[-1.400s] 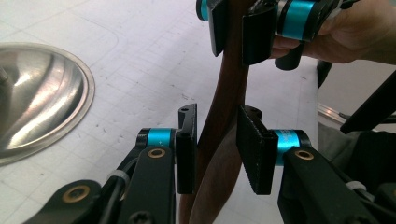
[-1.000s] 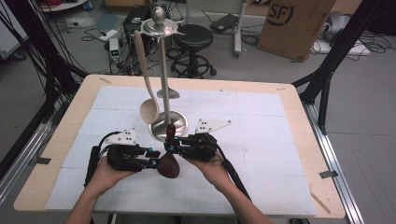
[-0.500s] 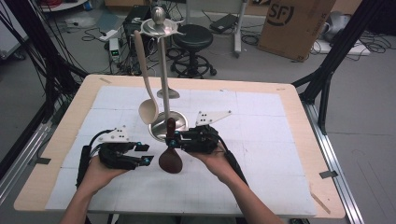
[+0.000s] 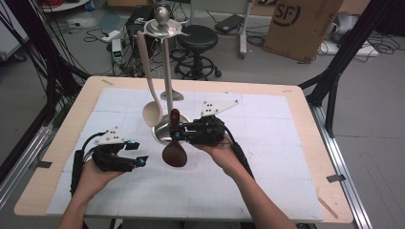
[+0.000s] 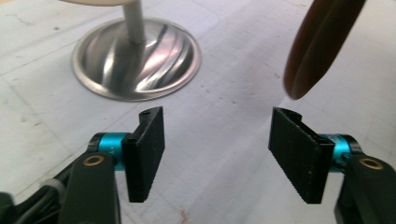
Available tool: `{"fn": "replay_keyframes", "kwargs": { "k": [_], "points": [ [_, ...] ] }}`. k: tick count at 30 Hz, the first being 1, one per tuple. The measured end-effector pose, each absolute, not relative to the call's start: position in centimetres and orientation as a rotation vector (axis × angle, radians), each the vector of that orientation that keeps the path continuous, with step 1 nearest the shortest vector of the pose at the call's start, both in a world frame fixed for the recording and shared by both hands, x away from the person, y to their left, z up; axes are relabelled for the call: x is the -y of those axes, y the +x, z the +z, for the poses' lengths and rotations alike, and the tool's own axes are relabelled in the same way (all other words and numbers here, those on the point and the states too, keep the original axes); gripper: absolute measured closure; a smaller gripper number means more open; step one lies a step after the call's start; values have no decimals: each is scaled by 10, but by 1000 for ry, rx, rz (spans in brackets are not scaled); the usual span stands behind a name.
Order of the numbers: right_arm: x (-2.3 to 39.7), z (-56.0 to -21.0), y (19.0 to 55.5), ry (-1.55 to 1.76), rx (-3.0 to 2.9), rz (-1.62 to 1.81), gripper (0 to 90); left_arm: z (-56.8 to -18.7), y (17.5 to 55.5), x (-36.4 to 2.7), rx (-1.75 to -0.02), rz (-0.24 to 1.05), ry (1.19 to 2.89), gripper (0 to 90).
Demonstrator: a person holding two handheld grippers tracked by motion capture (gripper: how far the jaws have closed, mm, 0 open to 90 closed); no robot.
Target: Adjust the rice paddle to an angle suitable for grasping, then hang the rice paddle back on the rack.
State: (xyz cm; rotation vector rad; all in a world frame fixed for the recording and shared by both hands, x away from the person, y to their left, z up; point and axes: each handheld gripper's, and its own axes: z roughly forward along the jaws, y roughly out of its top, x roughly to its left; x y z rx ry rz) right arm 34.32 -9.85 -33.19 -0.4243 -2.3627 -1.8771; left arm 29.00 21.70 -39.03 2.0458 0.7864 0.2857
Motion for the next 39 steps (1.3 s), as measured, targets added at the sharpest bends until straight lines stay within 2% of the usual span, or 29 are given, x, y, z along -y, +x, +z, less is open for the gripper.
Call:
{"fn": "replay_keyframes", "kwargs": {
  "k": [19, 39],
  "points": [
    [88, -294, 357, -341, 2374, -1879, 770, -395, 290, -224, -834, 305, 2035, 299],
    [73, -248, 365, -237, 2412, -1880, 771, -396, 291, -228, -859, 295, 2017, 285]
  ]
}}
